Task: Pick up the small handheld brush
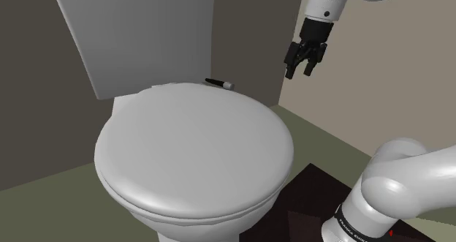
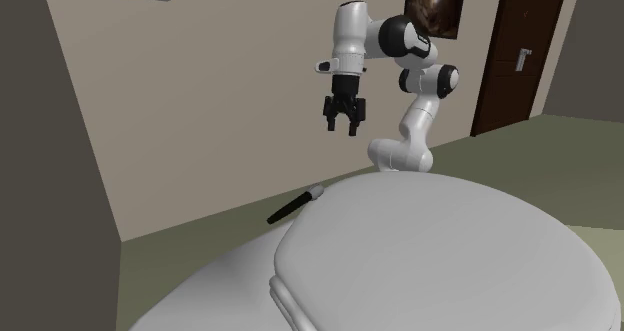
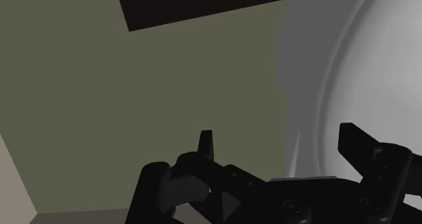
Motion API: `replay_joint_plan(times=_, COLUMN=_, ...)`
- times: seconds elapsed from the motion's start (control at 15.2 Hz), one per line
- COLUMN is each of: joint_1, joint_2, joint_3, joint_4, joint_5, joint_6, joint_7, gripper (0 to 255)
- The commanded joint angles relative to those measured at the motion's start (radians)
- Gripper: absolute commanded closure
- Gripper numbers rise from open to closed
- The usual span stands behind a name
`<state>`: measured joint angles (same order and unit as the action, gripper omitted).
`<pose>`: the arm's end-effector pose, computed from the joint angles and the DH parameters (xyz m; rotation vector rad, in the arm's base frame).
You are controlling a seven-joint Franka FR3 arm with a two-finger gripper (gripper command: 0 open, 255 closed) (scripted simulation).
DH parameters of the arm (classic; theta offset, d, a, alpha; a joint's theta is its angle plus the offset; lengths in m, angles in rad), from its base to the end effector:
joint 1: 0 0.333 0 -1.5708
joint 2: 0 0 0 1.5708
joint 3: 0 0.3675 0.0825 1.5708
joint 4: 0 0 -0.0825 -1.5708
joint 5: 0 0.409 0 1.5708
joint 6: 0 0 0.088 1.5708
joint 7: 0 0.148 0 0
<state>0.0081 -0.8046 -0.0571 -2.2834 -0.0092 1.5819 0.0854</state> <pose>0.2945 -0.0228 0.6283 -3.0974 0.1851 -0.1574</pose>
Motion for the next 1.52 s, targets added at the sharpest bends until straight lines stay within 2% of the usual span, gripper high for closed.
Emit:
replay_joint_plan(times=0.0, joint_1=0.000, joint_2=0.000, joint_3=0.000, joint_4=0.000, joint_5=0.000, joint_6=0.000, joint_7=0.000, gripper=0)
replay_joint_plan(times=0.33, joint_1=0.029, joint_2=0.217, joint_3=0.032, joint_4=0.138, joint_5=0.002, joint_6=0.040, joint_7=-0.001, gripper=0)
replay_joint_plan(times=0.73, joint_1=0.056, joint_2=0.476, joint_3=0.071, joint_4=0.344, joint_5=-0.007, joint_6=0.045, joint_7=-0.001, gripper=0)
replay_joint_plan(times=1.12, joint_1=0.082, joint_2=0.741, joint_3=0.109, joint_4=0.600, joint_5=-0.033, joint_6=0.004, joint_7=0.004, gripper=0)
replay_joint_plan(times=1.45, joint_1=0.112, joint_2=0.981, joint_3=0.136, joint_4=0.873, joint_5=-0.068, joint_6=-0.072, joint_7=0.007, gripper=0)
